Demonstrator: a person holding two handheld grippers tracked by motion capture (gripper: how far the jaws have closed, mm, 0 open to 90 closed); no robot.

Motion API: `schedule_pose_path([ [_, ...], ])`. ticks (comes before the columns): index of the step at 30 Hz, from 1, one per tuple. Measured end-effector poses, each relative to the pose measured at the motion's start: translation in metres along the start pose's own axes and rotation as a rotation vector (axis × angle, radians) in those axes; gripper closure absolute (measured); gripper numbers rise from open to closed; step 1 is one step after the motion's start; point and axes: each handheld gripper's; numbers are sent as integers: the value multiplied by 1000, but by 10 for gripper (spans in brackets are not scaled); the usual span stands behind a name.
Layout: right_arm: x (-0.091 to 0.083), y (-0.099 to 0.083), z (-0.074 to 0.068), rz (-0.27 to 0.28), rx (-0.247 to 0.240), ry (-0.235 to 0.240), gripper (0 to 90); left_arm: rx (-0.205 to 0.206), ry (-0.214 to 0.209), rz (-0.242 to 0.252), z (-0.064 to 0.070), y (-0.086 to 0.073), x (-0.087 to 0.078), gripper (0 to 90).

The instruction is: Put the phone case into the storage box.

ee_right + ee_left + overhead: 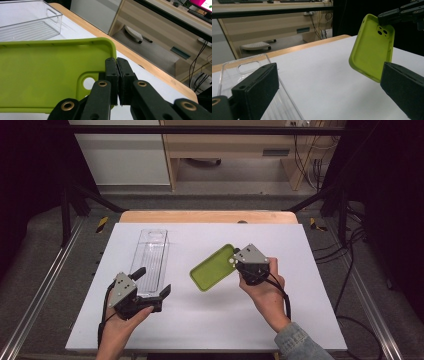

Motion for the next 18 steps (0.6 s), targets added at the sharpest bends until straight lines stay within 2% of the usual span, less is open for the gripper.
schedule_pose_path([
  [4, -1, 2, -2, 7, -7, 0, 883, 18, -11, -6, 4, 5, 5, 13],
  [8, -4, 5, -7, 39, -15, -4, 883, 41, -26, -13, 9, 11, 8, 15],
  [18, -2, 12, -18, 75, -7, -4, 883, 94, -48, -30, 17, 26, 15, 24],
])
Point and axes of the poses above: each handheld gripper's, and its own axes: x roughly forward along the jaws, y roughly out of its top, z roughly to its right, and after that the axes turned 10 degrees about -x, right-handed
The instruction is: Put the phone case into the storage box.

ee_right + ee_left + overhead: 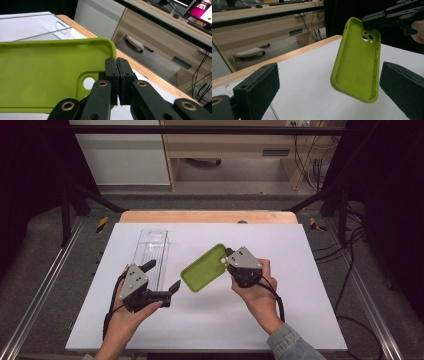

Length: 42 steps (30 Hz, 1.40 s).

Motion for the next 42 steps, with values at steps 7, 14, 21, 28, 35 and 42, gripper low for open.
schedule_pose_path([
  [7, 1, 2, -9, 17, 20, -4, 883, 18, 8, -8, -3, 9, 4, 33],
  [14, 1, 3, -16, 32, 23, -5, 883, 31, 21, -19, -5, 13, 5, 58],
  [21, 2, 3, -22, 38, 20, -6, 883, 38, 22, -25, -6, 15, 6, 85],
  [28, 3, 4, -28, 45, 17, -6, 883, 52, 24, -14, -3, 19, 6, 153],
  [35, 3, 4, -33, 50, 11, -5, 883, 91, 9, -55, 1, 22, 10, 279],
  [42, 1, 6, -37, 64, -12, -11, 883, 117, -7, -102, 5, 22, 17, 365],
])
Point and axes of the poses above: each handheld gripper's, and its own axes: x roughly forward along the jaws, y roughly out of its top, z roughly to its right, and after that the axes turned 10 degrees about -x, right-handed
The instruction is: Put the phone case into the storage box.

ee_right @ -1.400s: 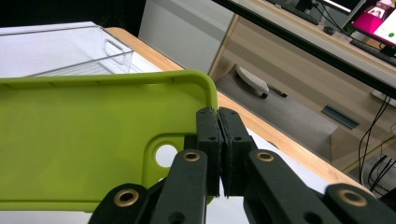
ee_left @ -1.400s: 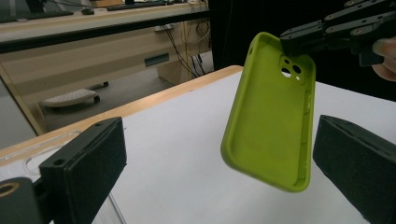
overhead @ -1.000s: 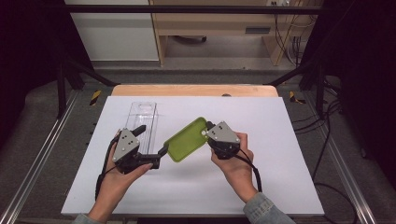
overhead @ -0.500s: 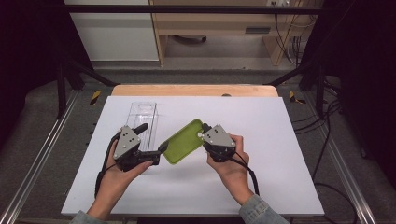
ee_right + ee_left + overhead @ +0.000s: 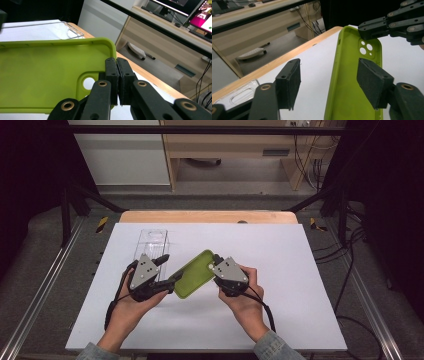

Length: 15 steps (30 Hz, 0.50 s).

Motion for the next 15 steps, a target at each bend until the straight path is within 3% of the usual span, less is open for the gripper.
schedule_pose_path([
  [7, -1, 2, -4, 8, -15, 1, 883, 29, -6, -35, 4, 4, 9, 414],
  [15, 0, 3, -10, 11, -29, 8, 883, 36, -12, -71, 5, 8, 19, 476],
])
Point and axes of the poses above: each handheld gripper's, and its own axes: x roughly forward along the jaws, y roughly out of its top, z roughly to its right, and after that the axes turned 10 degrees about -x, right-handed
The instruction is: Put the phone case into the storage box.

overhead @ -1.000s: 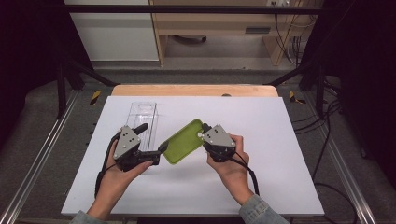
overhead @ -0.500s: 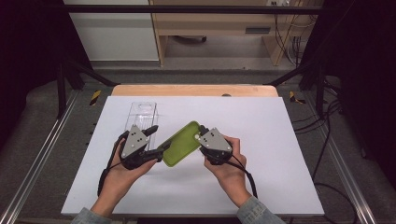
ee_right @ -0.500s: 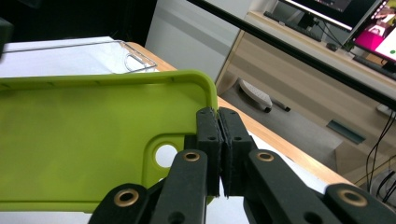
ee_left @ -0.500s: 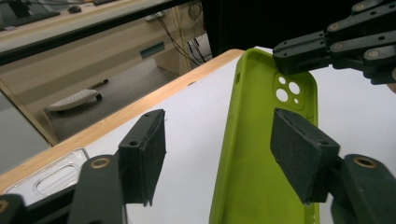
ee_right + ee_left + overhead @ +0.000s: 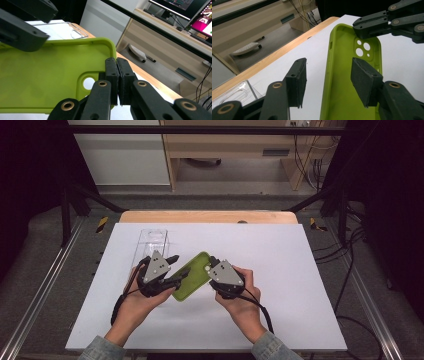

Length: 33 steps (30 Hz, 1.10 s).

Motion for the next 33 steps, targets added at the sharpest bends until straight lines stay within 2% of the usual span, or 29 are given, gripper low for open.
schedule_pose_path([
  [6, 0, 1, -4, 5, -29, -5, 883, 12, -1, -21, 2, 3, 4, 536],
  [11, -2, 2, -8, 13, -57, -11, 883, 6, -9, -44, 2, 2, 8, 560],
  [17, -2, 2, -11, 17, -72, -8, 883, -1, -6, -42, 1, 2, 9, 570],
  [28, -2, 1, -17, 21, -89, -7, 883, -20, -33, -60, 2, 3, 11, 614],
  [33, -3, 3, -21, 29, -117, -11, 883, -27, -47, -69, 3, 3, 13, 638],
])
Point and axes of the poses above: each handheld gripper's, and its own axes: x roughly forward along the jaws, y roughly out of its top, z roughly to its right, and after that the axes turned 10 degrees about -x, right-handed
